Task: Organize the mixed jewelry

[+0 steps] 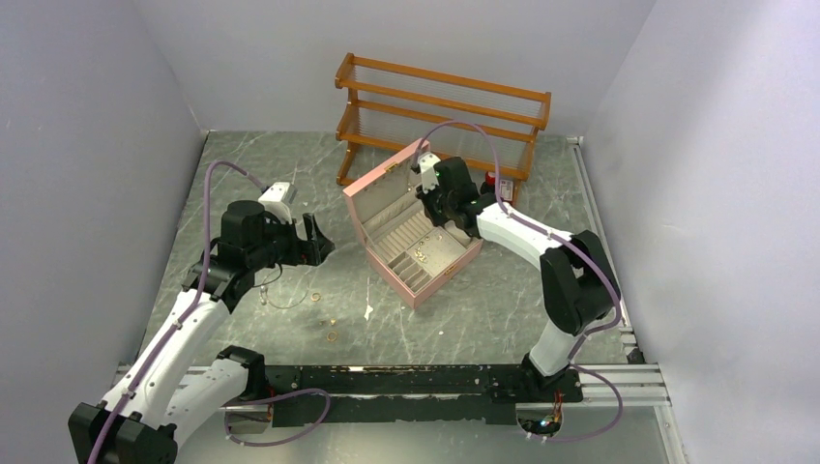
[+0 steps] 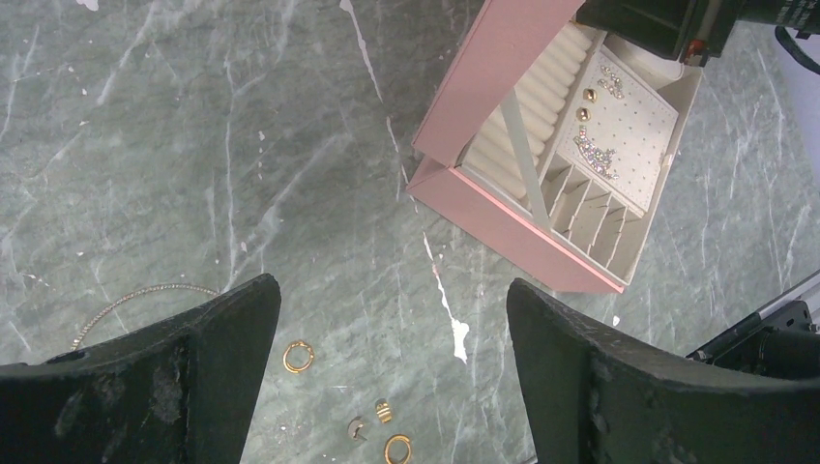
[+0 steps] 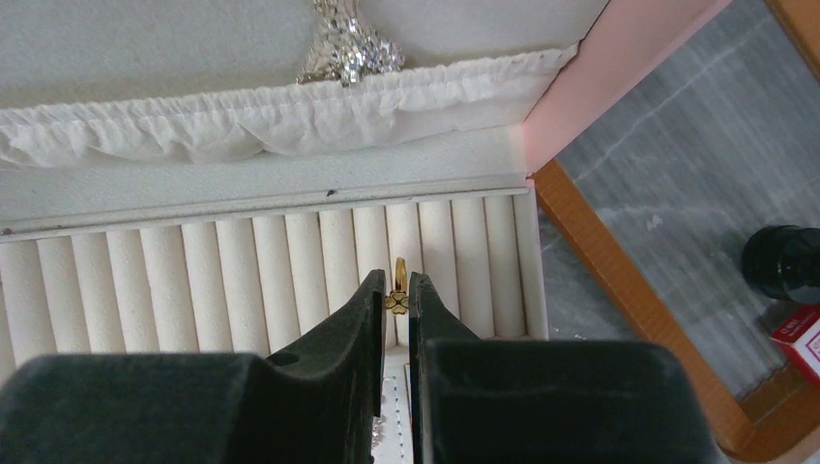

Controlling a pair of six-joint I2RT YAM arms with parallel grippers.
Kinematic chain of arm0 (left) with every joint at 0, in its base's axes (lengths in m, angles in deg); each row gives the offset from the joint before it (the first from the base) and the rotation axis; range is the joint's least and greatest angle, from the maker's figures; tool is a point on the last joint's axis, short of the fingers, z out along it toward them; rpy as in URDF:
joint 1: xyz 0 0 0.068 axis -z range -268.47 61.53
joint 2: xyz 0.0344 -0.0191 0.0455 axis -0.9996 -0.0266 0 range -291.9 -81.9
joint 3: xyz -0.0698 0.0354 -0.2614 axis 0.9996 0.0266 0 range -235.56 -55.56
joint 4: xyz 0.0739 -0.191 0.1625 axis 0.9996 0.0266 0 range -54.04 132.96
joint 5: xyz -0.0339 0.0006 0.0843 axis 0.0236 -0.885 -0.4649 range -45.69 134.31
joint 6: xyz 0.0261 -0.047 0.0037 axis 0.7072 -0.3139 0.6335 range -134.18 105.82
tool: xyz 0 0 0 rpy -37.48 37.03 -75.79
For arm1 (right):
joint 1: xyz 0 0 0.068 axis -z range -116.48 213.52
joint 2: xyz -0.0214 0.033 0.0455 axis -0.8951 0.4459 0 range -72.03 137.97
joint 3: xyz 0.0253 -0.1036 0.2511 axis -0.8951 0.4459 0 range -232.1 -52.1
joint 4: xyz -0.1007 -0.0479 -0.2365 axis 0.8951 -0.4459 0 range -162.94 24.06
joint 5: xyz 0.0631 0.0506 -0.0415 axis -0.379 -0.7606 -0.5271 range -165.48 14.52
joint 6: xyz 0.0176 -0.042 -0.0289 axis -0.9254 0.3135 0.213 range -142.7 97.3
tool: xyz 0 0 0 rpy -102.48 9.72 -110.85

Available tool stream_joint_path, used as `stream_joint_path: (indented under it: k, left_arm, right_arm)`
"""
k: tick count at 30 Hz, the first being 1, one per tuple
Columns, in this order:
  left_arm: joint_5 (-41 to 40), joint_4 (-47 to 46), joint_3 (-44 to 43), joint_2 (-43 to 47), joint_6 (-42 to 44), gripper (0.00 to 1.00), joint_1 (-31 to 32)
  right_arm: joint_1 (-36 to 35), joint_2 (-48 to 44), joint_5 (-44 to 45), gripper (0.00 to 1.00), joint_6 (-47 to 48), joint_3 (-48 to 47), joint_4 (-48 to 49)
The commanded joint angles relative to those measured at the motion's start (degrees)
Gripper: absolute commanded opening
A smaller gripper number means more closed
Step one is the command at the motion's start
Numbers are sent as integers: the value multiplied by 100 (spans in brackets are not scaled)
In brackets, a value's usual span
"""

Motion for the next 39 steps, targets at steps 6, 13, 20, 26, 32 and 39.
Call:
stream_joint_path:
  k: [6, 13, 20, 26, 32, 39]
  left_arm:
    - [-60, -76, 12, 26, 41, 91, 33]
    - [-78, -72, 16, 35, 47, 91, 31]
    - [-70, -68, 23, 56, 42, 91, 30]
    - [-80, -59, 25, 69, 41, 91, 32]
    - [-77, -67, 25, 59, 47, 91, 28]
    - [-95, -65, 27, 77, 42, 90, 35]
  right_arm:
    - [101, 180, -149, 0, 60, 162, 204]
    - [150, 315, -272, 0, 110, 86, 85]
    - [182, 349, -555, 0, 100, -33, -107]
    - [194, 406, -526, 0, 61, -92, -149]
    - [239, 253, -854, 0, -24, -85, -158]
    - [299, 288, -851, 0, -128, -148, -220]
